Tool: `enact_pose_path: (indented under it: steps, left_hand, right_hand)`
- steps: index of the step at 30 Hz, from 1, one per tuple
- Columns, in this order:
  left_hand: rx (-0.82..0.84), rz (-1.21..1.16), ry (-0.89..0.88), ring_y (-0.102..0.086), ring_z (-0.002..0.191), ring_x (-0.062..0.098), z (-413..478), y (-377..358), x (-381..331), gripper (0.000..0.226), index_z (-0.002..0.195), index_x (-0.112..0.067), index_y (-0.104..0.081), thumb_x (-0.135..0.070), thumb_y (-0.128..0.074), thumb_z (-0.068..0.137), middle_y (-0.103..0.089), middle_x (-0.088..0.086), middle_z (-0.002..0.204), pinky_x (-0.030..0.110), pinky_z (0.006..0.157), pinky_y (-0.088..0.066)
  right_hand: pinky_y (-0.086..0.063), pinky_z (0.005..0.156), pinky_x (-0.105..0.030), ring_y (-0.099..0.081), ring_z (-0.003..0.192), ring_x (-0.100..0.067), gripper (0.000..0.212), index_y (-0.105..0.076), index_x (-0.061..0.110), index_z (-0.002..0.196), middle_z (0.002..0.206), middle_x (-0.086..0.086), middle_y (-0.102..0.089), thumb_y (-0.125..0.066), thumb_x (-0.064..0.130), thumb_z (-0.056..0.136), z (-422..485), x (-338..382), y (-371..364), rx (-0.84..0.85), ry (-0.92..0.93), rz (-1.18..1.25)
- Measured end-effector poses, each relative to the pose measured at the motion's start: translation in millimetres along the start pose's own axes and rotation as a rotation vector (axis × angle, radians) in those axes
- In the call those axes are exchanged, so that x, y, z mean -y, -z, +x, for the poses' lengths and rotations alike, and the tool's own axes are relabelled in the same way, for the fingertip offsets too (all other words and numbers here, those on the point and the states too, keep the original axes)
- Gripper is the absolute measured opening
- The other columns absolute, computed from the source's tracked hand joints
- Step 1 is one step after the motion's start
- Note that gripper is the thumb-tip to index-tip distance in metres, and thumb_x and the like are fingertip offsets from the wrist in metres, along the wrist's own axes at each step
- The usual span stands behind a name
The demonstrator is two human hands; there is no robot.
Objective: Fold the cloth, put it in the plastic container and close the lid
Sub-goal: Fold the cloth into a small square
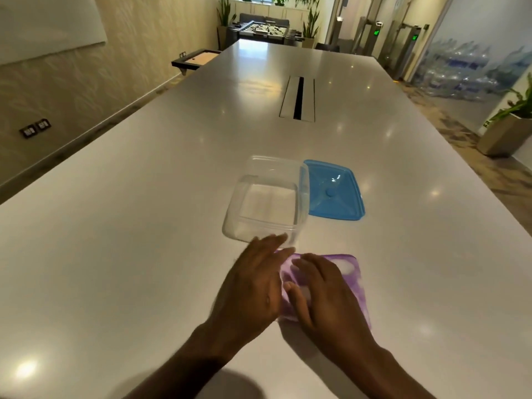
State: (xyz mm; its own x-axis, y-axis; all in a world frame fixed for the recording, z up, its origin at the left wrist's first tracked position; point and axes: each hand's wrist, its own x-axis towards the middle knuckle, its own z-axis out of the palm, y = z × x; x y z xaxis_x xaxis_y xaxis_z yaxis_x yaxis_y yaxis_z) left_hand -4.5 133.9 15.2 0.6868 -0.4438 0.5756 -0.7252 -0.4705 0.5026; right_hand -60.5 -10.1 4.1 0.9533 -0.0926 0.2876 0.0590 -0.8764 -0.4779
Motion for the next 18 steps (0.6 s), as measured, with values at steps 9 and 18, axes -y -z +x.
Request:
enact_pose_path:
  steps: [9, 18]
  left_hand:
    - [0.598, -0.047, 0.203, -0.009, 0.143, -0.005, -6.9, -42.2, 12.7, 0.061, 0.150, -0.030, -0.010, -0.050, -0.027, 0.095, -0.013, -0.014, 0.159, 0.025, 0.120, -0.013]
    - [0.658, 0.346, 0.225, 0.017, 0.145, 0.009, -17.2, -40.4, 26.9, 0.097, 0.147, -0.031, 0.014, -0.086, 0.009, 0.068, 0.019, -0.010, 0.158, 0.038, 0.122, 0.001]
  right_hand:
    - [0.004, 0.119, -0.035, 0.008, 0.145, -0.006, 0.061, 0.003, 0.031, 0.150, 0.160, 0.008, -0.003, -0.007, 0.057, 0.095, -0.9, -42.9, -12.4, 0.323, 0.089, -0.171]
    - [0.011, 0.117, -0.038, 0.013, 0.145, -0.010, 0.078, 0.002, 0.024, 0.150, 0.158, 0.006, 0.009, 0.004, 0.069, 0.086, -6.5, -60.6, -6.5, 0.317, 0.021, -0.283]
